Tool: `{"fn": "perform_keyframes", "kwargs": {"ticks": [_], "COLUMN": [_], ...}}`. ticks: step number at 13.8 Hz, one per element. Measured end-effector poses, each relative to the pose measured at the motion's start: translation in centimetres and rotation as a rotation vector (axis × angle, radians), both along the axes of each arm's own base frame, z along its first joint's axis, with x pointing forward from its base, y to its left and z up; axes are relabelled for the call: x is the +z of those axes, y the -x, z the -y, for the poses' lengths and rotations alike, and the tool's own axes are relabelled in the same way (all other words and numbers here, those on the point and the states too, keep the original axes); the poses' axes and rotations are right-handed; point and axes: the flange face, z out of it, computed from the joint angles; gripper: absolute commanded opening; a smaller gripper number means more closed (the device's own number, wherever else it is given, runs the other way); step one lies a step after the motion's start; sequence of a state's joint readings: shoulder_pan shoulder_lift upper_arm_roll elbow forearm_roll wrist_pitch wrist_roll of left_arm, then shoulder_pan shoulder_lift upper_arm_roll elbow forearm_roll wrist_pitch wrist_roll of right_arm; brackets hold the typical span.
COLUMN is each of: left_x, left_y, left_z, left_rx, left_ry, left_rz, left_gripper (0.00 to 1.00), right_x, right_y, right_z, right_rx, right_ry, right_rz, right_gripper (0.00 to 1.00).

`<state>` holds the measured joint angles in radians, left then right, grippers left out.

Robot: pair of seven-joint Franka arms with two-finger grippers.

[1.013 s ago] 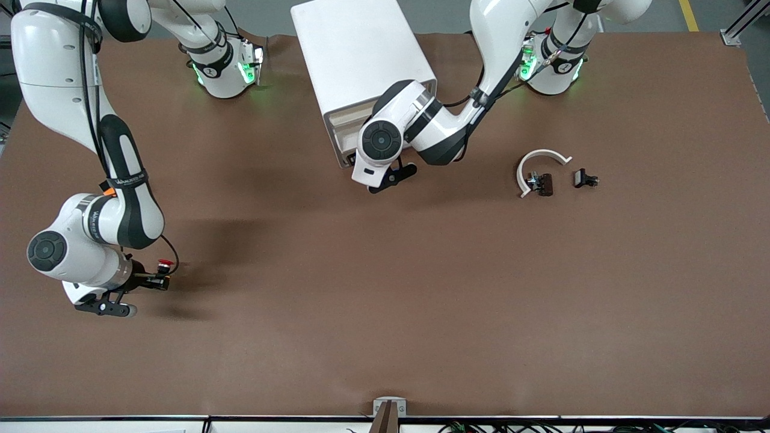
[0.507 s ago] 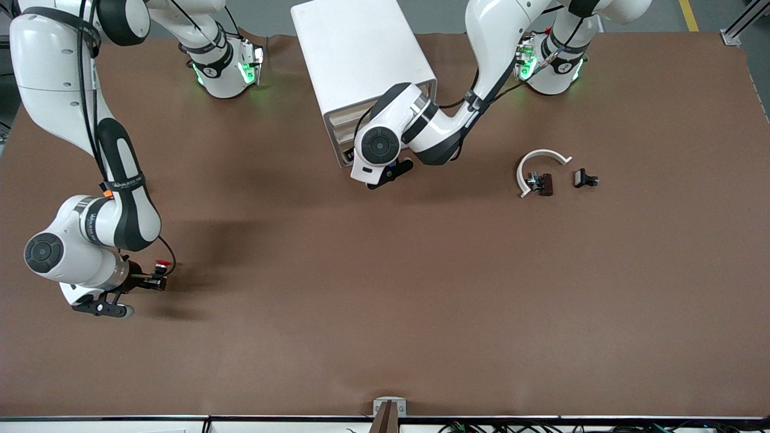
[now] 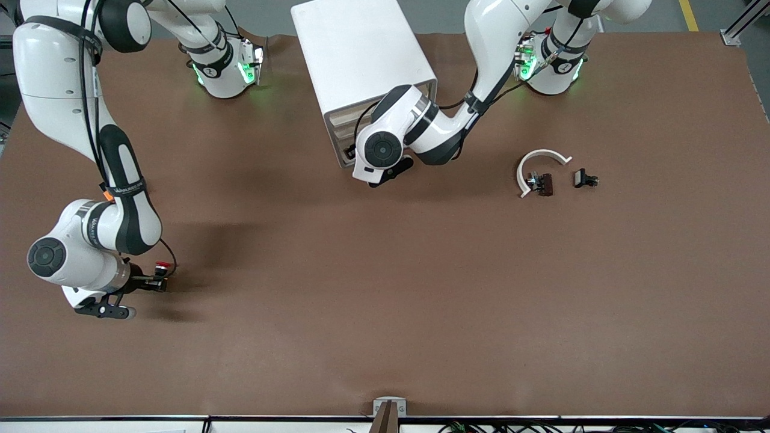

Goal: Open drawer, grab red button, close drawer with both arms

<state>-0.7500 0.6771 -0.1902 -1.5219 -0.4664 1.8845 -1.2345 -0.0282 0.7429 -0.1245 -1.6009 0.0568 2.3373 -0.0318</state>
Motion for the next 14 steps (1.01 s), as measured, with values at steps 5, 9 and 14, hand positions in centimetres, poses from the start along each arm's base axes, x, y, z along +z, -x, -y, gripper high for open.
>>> {"fn": "perform_keyframes", "kwargs": {"ticks": [5, 9, 14], "left_x": [-0.3, 0.9, 7.1], "left_y": [-0.9, -7.2, -15.6], "left_z": [-0.8, -5.4, -13.8], "left_rx": [0.007, -0.043, -0.056], "left_ry": [-0.008, -0.051, -0.047], "left_rz": [0.009, 0.17, 0.346], "left_gripper": [1.0, 1.0, 1.0], "right_x": [-0.2, 0.0, 3.8], "right_y": [-0.2, -0.5, -1.4], "right_z": [0.0, 0.0, 0.4], "right_rx": [0.007, 0.009, 0.021], "right_ry": [0.007, 0.008, 0.004], "right_rz": [0.0, 0.009, 0.004], "right_gripper": [1.0, 1.0, 1.0]}}
